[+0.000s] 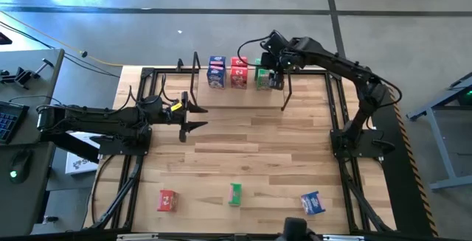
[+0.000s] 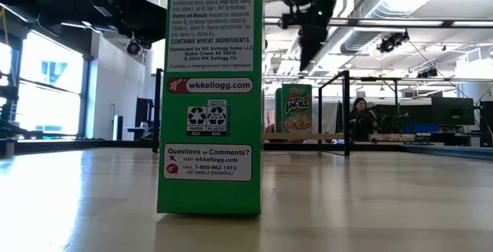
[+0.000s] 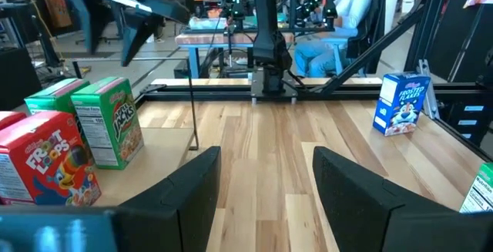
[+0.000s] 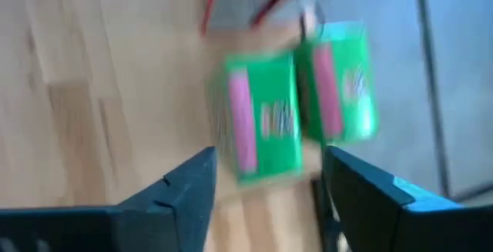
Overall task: Stack cereal on shelf
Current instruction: Put the center green cereal box on the shelf aligned with the other green cereal box
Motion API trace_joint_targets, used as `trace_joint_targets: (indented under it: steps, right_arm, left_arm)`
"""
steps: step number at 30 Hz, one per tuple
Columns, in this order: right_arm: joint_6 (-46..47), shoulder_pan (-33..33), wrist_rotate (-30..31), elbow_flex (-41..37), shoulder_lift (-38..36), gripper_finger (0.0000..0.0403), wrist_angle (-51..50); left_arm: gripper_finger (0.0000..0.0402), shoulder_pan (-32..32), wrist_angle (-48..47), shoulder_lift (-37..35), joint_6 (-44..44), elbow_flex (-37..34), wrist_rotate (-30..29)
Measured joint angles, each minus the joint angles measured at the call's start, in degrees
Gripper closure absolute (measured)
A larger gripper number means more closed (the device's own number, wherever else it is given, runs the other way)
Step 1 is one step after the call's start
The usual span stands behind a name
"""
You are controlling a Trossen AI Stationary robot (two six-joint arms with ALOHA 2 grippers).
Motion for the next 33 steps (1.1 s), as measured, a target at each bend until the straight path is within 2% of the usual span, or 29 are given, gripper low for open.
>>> trace_joint_targets:
  steps: [3,6,11,14,24,33]
  right_arm:
    - [2.88,-0.52,-0.31,-0.92,0.27,0.0224,-3.23]
    - [5.11,-1.16,0.11,-3.22,1.17,0.0279,-4.00]
    - [6.91,-2.03,0.29,-7.12,1.39,0.0366,-2.18]
    - [7.66,-2.08,0.38,-9.58,1.42,0.0395,0.72]
    - [8.42,-2.37,0.65,-13.11,1.44,0.0389,9.98]
    - [7.99,-2.08,2.67,-13.09,0.73,0.0389,9.68]
  left_arm:
    - [0.0205,0.00,0.09,0.00,0.01,0.00,0.00]
    - [0.0205,0.01,0.13,0.00,0.03,0.00,0.01]
    - [0.0205,0.00,0.22,0.00,-0.01,0.00,-0.01]
    - [0.0205,0.00,0.24,0.00,-0.01,0.00,-0.01]
    - [0.0205,0.02,0.50,0.00,0.01,0.00,-0.03]
    - [0.0205,0.00,0.50,0.00,0.08,0.00,-0.10]
